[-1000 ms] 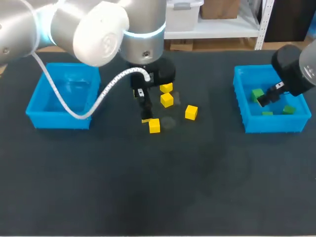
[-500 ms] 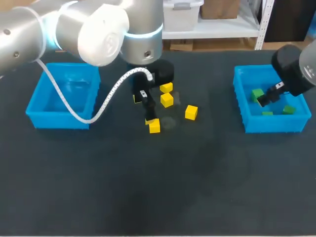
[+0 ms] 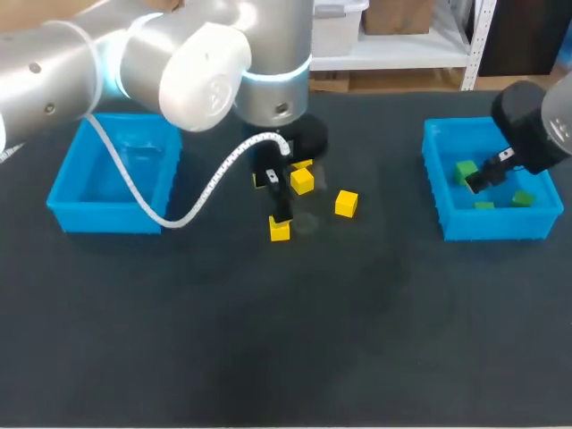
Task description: Put the green cubes in the right bin and the yellow cubes in the left bin.
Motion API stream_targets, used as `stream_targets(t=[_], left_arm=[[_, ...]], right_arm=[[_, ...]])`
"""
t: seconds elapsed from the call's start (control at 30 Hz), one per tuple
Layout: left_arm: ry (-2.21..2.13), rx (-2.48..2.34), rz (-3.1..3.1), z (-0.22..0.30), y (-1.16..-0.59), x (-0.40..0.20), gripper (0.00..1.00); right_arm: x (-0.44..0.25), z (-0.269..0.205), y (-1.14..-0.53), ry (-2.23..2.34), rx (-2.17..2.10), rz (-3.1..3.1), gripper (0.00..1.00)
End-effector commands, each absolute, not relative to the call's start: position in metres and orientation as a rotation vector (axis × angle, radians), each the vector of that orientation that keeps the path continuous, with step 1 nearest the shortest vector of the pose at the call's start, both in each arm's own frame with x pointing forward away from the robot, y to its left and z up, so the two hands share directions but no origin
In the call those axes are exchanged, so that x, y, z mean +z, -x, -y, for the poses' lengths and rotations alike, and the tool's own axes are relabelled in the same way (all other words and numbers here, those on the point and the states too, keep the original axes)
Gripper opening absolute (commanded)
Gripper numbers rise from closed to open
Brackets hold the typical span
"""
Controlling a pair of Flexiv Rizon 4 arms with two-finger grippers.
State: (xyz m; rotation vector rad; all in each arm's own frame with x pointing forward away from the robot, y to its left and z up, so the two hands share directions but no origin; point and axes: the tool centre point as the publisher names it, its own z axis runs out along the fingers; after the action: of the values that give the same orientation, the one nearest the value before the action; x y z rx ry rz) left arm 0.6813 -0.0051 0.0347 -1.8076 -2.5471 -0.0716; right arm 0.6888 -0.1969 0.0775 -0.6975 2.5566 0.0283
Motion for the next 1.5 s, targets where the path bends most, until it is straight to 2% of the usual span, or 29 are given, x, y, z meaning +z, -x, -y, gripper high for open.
stream_targets(t=[0.03, 0.33, 1.3, 1.33, 1.37, 1.4, 1.5], left_arm=[[1.84, -0.085, 2.536, 0.006, -0.67, 0.039, 1.0], [1.905, -0.156, 2.456, 0.011, -0.66, 0.026, 1.0], [1.826, -0.248, 2.474, 0.015, -0.683, -0.012, 1.0], [1.821, -0.252, 2.479, 0.015, -0.683, -0.012, 0.42], [1.813, -0.268, 2.49, 0.014, -0.684, -0.013, 0.15], [1.811, -0.27, 2.49, 0.014, -0.685, -0.014, 0.0], [1.807, -0.288, 2.496, 0.013, -0.686, -0.014, 0.0]], right_arm=[[0.077, 0.197, -0.687, 0.693, 0.023, -2.551, 1.0], [0.077, 0.197, -0.687, 0.693, 0.023, -2.551, 1.0], [0.077, 0.197, -0.687, 0.693, 0.023, -2.551, 1.0], [0.077, 0.197, -0.687, 0.693, 0.023, -2.551, 1.0], [0.077, 0.197, -0.687, 0.693, 0.023, -2.551, 1.0], [0.077, 0.197, -0.687, 0.693, 0.023, -2.551, 1.0], [0.077, 0.197, -0.687, 0.693, 0.023, -2.551, 1.0]])
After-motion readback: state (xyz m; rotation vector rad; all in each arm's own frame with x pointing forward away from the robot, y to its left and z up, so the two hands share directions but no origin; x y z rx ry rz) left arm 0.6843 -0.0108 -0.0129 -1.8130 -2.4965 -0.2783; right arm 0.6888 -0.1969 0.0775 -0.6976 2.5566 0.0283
